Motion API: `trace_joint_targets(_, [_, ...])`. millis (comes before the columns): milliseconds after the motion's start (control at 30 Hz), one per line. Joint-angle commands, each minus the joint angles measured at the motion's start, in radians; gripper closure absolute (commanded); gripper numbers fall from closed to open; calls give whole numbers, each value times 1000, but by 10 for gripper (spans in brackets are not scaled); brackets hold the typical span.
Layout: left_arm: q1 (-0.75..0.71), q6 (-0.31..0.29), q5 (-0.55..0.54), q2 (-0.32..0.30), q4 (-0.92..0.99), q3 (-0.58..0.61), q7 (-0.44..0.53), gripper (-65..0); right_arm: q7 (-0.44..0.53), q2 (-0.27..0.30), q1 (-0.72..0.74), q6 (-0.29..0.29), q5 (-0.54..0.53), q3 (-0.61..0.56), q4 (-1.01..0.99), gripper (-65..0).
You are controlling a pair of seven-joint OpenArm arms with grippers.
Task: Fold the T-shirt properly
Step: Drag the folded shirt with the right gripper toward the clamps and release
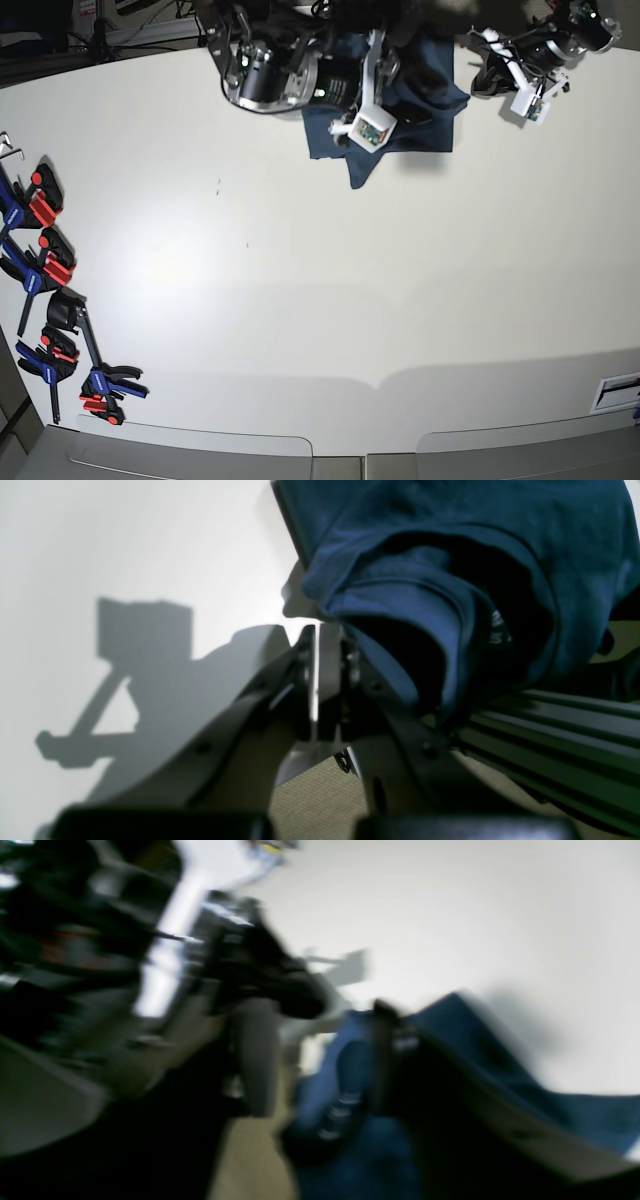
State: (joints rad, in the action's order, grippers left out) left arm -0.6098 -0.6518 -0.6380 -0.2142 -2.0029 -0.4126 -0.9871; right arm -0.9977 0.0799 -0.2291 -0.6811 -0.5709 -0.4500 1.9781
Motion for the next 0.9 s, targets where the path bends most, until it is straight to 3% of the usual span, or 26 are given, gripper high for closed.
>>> trace_joint_targets(0, [-5, -2, -17, -8, -18, -5, 23, 0, -21, -5, 24, -17, -14, -2, 17, -60])
trace_joint_targets(33, [-5, -2, -17, -8, -18, -5, 23, 0, -65, -5, 40, -17, -15, -2, 16, 0])
trace_joint_targets(300, [-5, -2, -18, -8, -18, -5, 24, 0, -88, 3, 63, -17, -14, -2, -21, 0])
trace_joint_targets(600, [-5, -2, -18, -8, -18, -5, 46, 0, -85, 3, 80, -17, 1, -2, -258, 0])
trace_joint_targets(667, [-5, -2, -18, -8, -18, -5, 46, 0, -53, 3, 88, -17, 50, -2, -313, 0])
trace_joint_targets(867, [-5, -2, -18, -8, -18, -5, 46, 0, 75, 3, 111, -17, 364, 2, -424, 0])
